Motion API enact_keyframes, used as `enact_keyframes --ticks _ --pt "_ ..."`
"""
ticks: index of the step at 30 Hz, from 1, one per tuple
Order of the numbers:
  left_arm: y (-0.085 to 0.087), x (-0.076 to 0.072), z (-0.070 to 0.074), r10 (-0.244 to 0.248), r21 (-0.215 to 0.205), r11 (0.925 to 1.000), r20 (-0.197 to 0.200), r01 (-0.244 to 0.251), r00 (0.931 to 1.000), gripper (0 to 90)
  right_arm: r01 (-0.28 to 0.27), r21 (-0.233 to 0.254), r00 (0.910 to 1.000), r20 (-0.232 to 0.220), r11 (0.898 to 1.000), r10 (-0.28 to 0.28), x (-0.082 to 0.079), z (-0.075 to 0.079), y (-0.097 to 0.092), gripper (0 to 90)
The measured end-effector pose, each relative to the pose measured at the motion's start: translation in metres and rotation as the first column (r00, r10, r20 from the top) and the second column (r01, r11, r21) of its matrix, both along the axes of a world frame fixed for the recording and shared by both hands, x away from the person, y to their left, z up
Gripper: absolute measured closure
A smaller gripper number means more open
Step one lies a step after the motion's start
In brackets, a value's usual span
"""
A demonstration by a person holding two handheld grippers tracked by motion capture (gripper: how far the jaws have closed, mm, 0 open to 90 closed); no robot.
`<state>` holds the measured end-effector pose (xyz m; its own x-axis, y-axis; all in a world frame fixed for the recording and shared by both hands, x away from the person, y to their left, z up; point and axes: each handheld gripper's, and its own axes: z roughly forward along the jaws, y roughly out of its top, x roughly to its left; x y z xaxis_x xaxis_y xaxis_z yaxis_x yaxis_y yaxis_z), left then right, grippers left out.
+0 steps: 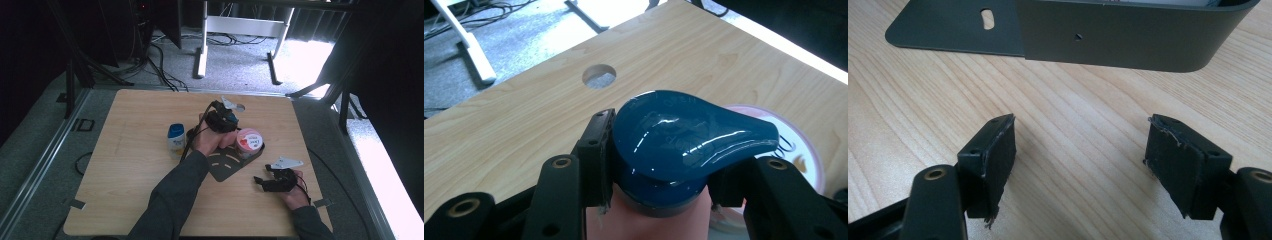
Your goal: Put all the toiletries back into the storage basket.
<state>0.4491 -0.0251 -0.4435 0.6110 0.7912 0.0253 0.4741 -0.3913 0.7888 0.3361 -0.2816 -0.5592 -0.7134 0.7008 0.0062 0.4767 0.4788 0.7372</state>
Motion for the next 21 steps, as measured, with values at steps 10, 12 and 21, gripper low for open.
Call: enact_keyframes --ticks 10,12,21 --pt "-0.005 0.013 -0.014 0.037 -0.001 0.9993 -0.025 -0.037 0.999 52.7 0.001 0.003 1.0 -0.003 1.0 -0.001 0.0 0.0 0.0 27.9" --pt "-0.007 0.013 -0.015 0.035 -0.001 0.9994 -0.022 -0.035 0.9991 52.7 0.001 0.005 1.0 -0.003 1.0 -0.001 0.0 0.0 -0.001 27.9" --pt "-0.01 0.017 -0.015 0.046 -0.011 0.9989 -0.018 -0.046 0.9988 52.7 0.001 0.004 1.0 -0.003 1.0 -0.001 0.0 0.0 -0.001 27.9"
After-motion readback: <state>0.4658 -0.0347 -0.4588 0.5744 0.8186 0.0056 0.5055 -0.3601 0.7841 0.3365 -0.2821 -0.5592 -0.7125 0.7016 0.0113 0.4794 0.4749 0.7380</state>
